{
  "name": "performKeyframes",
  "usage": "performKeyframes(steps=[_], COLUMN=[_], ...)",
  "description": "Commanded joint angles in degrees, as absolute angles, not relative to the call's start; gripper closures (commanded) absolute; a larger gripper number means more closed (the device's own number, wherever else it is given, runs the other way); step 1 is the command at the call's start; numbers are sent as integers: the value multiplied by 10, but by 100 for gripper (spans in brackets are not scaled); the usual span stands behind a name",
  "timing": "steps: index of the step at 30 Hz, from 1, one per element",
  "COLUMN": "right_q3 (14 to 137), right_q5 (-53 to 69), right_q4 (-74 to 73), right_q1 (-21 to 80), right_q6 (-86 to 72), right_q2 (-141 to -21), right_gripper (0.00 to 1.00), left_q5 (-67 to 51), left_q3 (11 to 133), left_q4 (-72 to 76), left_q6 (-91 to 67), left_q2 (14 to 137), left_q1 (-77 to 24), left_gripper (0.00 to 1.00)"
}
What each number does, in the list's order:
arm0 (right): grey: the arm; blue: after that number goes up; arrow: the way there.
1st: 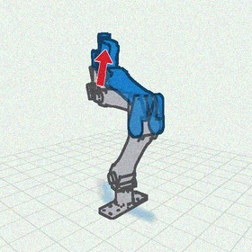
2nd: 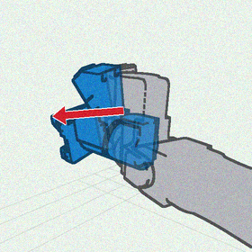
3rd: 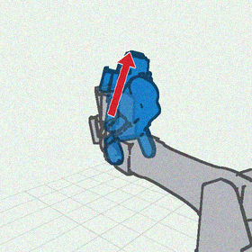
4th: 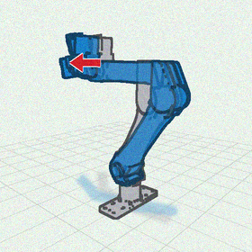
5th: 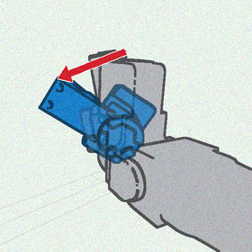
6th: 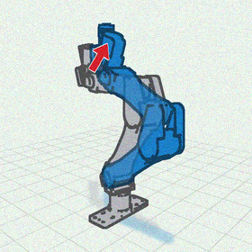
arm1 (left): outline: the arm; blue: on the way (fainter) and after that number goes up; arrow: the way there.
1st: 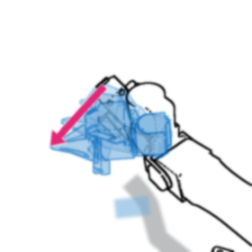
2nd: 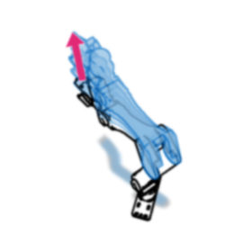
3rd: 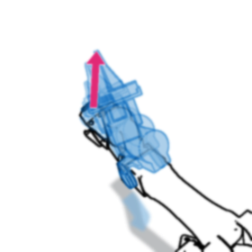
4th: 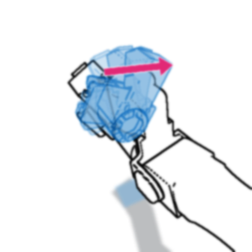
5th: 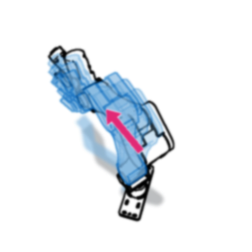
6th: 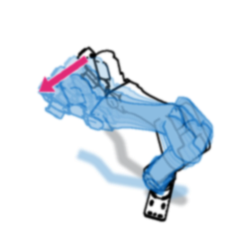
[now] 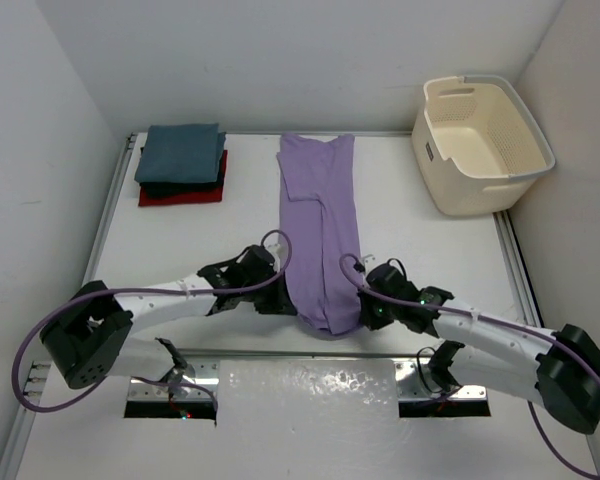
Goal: Fold and stack the t-shirts
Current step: Grab the bottom of the folded rectangular tshirt with both arms, then fold the folded rectangular tshirt in 1/3 of the way
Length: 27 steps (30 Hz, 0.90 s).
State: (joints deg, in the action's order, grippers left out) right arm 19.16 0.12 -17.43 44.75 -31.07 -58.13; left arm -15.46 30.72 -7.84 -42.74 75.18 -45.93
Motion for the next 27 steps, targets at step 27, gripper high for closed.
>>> performKeyframes(steps=[27], right_q3=[529], right_q5=[-18], right_q4=[-25], right_q1=[234], right_q6=[-176], right_q2=[-856], right_gripper=[100], left_q5=[-111], left_q3=[591], left_q4=[80], left_q6=[-298], left_q2=[936], left_q1=[-252], left_gripper=[100])
